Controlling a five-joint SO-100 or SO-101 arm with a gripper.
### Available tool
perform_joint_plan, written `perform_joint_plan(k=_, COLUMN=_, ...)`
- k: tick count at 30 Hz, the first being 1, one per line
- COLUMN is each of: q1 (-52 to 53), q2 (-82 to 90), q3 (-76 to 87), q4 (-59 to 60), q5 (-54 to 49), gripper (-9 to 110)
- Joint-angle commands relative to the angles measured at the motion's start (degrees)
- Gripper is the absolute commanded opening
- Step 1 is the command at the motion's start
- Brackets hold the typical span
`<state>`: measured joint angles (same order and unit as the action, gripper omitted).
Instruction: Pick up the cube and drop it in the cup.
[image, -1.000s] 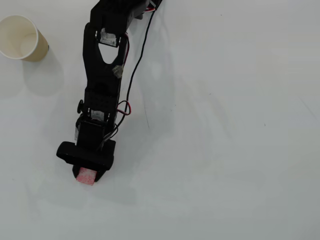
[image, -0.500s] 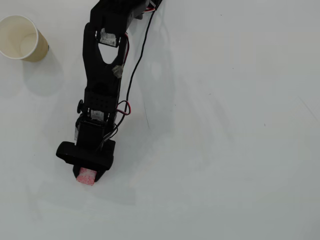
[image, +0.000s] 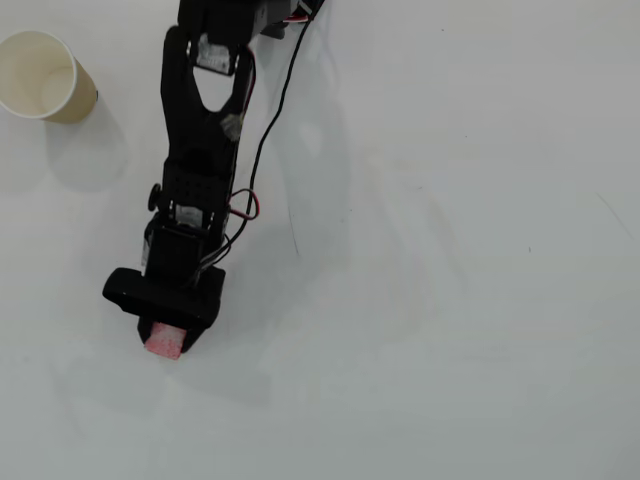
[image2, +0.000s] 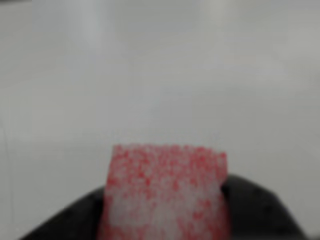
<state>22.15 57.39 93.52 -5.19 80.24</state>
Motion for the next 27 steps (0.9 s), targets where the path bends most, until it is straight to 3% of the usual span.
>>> perform_joint_plan(k=1, q1=0.3, q2=18.6, q3=1.3, q4=-1.6, q5=0.1, gripper=11)
perform_joint_plan(k=16, q1=0.4, q2=53.8, q3=30.3, q4=-1.4, q5=-0.4, gripper=11)
perform_joint_plan(k=27, q1=6.1, q2=74.2, q3=45.6, q4=2.0, q5=-0.7, gripper=11)
